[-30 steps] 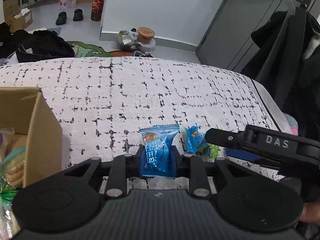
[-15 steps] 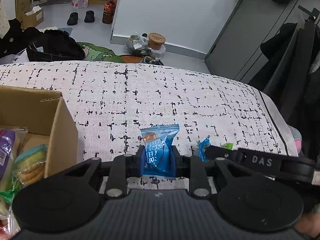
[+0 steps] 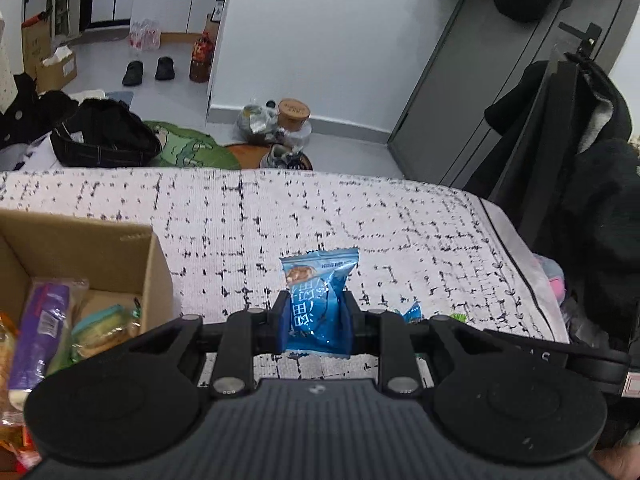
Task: Organize snacks
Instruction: 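Carry the blue packet and blue-green candy over the box with both grippers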
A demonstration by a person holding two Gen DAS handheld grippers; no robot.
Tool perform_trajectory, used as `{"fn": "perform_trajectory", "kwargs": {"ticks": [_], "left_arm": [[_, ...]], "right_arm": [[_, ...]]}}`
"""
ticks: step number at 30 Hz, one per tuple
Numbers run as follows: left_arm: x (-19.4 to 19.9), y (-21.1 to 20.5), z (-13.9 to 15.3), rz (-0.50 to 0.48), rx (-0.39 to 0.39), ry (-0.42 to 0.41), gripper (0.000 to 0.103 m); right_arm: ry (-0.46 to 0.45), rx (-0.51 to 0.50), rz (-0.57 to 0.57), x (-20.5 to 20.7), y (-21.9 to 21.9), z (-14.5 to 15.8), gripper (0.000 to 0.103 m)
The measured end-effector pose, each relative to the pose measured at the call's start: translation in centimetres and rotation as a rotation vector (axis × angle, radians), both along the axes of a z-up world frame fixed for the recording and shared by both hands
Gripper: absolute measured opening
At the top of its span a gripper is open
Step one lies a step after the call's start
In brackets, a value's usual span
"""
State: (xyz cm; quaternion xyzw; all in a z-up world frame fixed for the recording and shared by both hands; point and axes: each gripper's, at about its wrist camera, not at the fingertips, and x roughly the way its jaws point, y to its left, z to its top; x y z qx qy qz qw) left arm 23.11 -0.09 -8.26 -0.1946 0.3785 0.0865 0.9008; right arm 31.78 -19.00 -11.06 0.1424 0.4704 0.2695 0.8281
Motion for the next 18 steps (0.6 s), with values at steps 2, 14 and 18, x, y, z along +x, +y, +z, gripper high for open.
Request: {"fn": "perform_trajectory", "kwargs": {"ticks": [2, 14, 18], "left_arm": [[-0.6, 0.2, 0.7, 0.007, 0.009, -0.018, 0.024], [-4.1, 2.3, 2.1, 0.047, -0.002, -0.048, 0.024], [-5.3, 3.3, 2.4, 0.061, -0.006, -0.057, 0.024]], "right_arm": [[-0.009, 0.006, -0.007, -0.4, -0.1, 0.5, 0.027], [-0.065, 0.02, 0.003, -2.8, 0.4, 2.8, 0.028], [-0.076, 0.031, 0.015, -3.8, 0.9, 3.3, 0.027]]}}
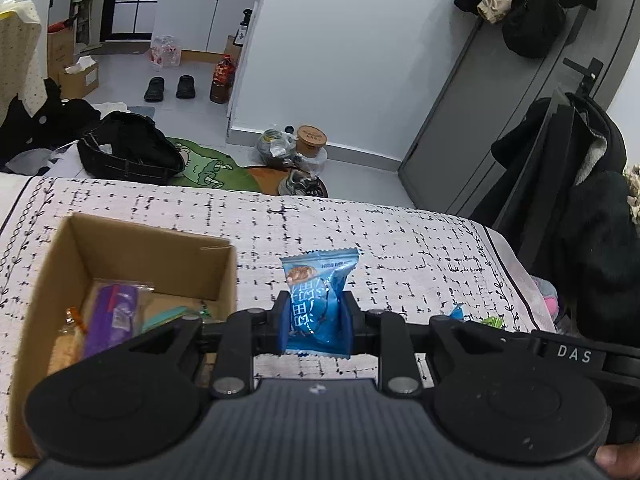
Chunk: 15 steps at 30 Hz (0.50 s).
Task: Organize snacks
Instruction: 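Carry the blue packet and blue-green candy over the box with both grippers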
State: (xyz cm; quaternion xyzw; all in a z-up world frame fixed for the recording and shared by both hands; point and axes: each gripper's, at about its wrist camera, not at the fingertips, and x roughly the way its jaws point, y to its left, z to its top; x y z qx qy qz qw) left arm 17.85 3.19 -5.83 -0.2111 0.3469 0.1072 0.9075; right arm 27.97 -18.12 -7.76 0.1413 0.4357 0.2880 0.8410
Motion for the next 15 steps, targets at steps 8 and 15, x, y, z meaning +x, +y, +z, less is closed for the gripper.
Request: {"fn": "perform_trajectory", "kwargs": {"ticks": [8, 15], "left_arm": [[-2.6, 1.8, 1.1, 0.033, -0.001, -0.033, 0.024], [-4.7, 3.5, 1.5, 0.063, 0.008, -0.037, 0.024]], "right_arm": [[-0.031, 0.011, 0.048, -1.7, 1.8, 1.2, 0.028], [-0.043, 0.008, 0.073, -3.0, 3.1, 1.6, 0.028]]}}
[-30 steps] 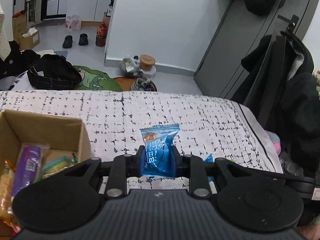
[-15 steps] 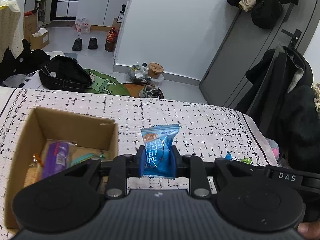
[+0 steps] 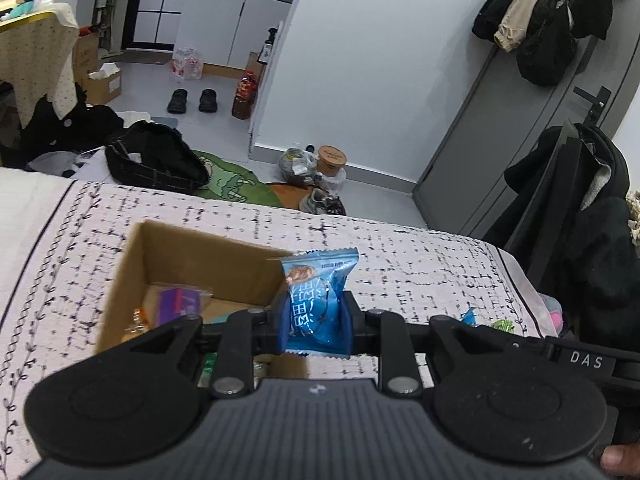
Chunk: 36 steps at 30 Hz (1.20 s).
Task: Organize snacks
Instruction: 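Carry the blue packet and blue-green candy over the box with both grippers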
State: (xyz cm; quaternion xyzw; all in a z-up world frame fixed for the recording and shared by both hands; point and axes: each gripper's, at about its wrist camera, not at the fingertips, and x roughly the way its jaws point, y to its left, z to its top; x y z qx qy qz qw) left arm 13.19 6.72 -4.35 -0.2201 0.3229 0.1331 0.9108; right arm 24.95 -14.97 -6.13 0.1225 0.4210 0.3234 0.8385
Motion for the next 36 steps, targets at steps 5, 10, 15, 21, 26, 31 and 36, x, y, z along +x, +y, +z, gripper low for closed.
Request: {"fn": "perform_trajectory", "kwargs": {"ticks": [5, 10, 15, 21, 26, 31, 36], "left_arm": [[-1.4, 1.6, -0.3, 0.037, -0.017, 0.003, 0.024], [-2.7, 3.2, -0.5, 0.071, -0.037, 0.002, 0.024], [-3.4, 4.6, -1.3, 0.09, -0.042, 0.016, 0.024], [-3.9, 5.4, -2.2, 0.072, -0.063, 0.029, 0.025], [-4.8, 5.7, -3.0, 0.075, -0.082, 0.038, 0.025], [-5.5, 6.2, -3.2, 0.087, -0.098, 0.035, 0.028], [-5.9, 6.9, -3.2, 0.104, -0.105, 0.035, 0.028]], "right_arm": [[-0.019, 0.001, 0.026, -1.1, 1.2, 0.6, 0.028], [-0.03, -0.004, 0.049, -2.0, 2.8, 0.6, 0.028], [-0.038, -0.021, 0.082, -2.7, 4.7, 0.4, 0.028], [-0.053, -0.035, 0.117, -3.3, 6.7, 0.1, 0.028], [-0.063, -0.057, 0.151, -3.6, 8.5, -0.2, 0.028], [-0.07, -0.066, 0.18, -3.6, 10.2, -0.2, 0.028], [-0.078, -0.063, 0.196, -3.4, 11.6, 0.1, 0.029]]}}
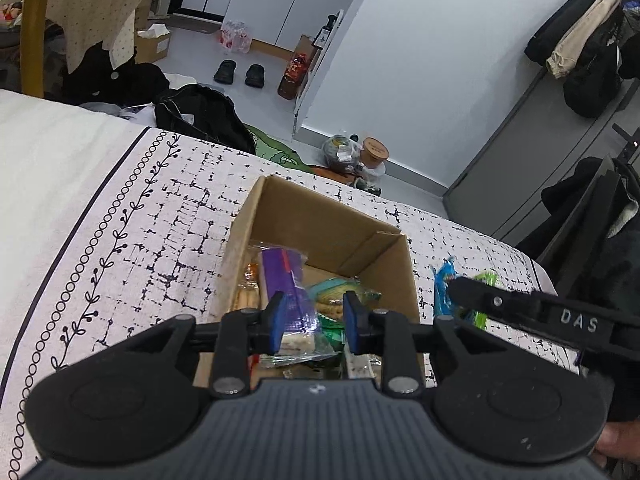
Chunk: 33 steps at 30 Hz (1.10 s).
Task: Organize snacks
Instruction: 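Carry the blue packet and blue-green candy over the box with both grippers, then open both grippers to drop the packets into the box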
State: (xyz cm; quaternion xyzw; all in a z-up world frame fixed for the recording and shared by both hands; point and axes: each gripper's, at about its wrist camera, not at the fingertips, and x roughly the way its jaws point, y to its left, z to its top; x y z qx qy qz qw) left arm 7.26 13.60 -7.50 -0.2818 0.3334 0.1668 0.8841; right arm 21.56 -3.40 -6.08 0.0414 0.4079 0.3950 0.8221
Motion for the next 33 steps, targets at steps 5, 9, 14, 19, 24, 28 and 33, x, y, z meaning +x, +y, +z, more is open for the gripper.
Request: {"fn": "perform_trajectory", "kwargs": {"ticks": [5, 9, 14, 19, 24, 28, 33], "left_arm": [[-0.3, 0.3, 0.0, 0.006, 0.001, 0.003, 0.035], [-0.8, 0.6, 0.1, 0.02, -0.004, -0.004, 0.046], [-1.0, 0.5, 0.4, 0.011, -0.018, 0.0, 0.061], [-1.1, 0.0, 0.9, 0.004, -0.003, 0.007, 0.071], [-1.4, -0.6, 1.4, -0.001, 0.004, 0.02, 0.071], [-1.8, -1.4, 1.8, -0.012, 0.023, 0.03, 0.075], [-2.3, -2.6, 2.7, -0.026, 0.061, 0.044, 0.077]], "right_arm": [[-0.008, 0.021, 0.0, 0.3, 0.8, 0.3, 0.037], [0.014, 0.041, -0.015, 0.3, -0.2, 0.3, 0.044], [0.043, 0.041, -0.051, 0.0, -1.8, -0.2, 0.044], [0.053, 0.026, -0.07, -0.5, -3.3, -0.5, 0.049], [0.055, 0.037, -0.09, -1.1, -5.1, -0.1, 0.055], [0.044, 0.046, -0.104, -1.3, -6.4, 0.6, 0.059], [0.032, 0.055, -0.107, -1.7, -7.6, 1.6, 0.07]]}}
